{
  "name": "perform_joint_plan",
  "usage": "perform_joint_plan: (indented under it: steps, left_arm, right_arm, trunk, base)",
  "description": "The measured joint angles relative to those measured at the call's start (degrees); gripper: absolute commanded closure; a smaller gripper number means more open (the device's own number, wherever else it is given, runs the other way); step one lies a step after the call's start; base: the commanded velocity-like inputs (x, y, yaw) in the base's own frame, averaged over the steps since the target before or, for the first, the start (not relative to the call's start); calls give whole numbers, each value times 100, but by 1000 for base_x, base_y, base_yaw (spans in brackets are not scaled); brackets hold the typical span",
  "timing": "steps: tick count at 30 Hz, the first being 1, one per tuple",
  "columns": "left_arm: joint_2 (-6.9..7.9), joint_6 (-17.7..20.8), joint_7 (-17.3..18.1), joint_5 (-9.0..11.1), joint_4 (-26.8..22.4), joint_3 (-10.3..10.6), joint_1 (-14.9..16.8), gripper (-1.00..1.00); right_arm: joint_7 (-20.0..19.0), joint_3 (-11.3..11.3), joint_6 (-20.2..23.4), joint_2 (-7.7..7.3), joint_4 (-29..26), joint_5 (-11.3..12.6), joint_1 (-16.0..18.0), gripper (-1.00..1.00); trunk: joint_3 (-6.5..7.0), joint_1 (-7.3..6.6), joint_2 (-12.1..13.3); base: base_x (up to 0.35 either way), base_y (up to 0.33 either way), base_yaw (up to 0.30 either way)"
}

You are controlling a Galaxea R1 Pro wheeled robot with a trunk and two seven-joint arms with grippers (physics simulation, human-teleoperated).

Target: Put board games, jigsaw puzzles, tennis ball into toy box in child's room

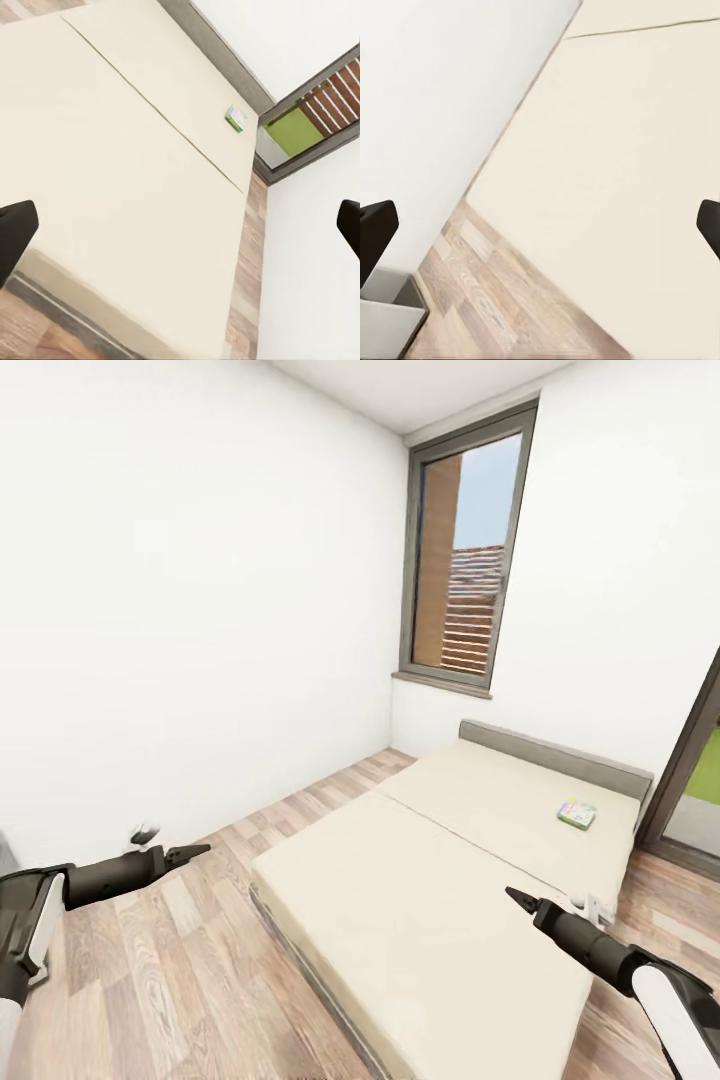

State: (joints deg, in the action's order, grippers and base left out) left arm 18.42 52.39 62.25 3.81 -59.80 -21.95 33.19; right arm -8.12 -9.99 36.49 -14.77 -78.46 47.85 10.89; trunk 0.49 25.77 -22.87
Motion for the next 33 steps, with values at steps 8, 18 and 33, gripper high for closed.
perform_joint_plan:
  steps: [8, 18, 33]
  left_arm:
    - [0, 0, 1, 2, 0, 0, -1, -100]
    - [3, 0, 1, 0, 0, 0, 0, -100]
    - [-11, -4, -3, 3, 1, 0, -1, -100]
  right_arm:
    - [0, 0, 0, 0, -1, 5, 0, -100]
    - [0, 0, 1, 0, -3, 6, 0, -100]
    - [1, 0, 2, 6, -4, 8, 0, -100]
  trunk:
    - [-19, -1, -1]
    - [-42, 0, 0]
    - [-77, 0, 1]
  base:
    - [-13, -1, 292]
    - [-112, 0, 292]
    - [-79, -46, 292]
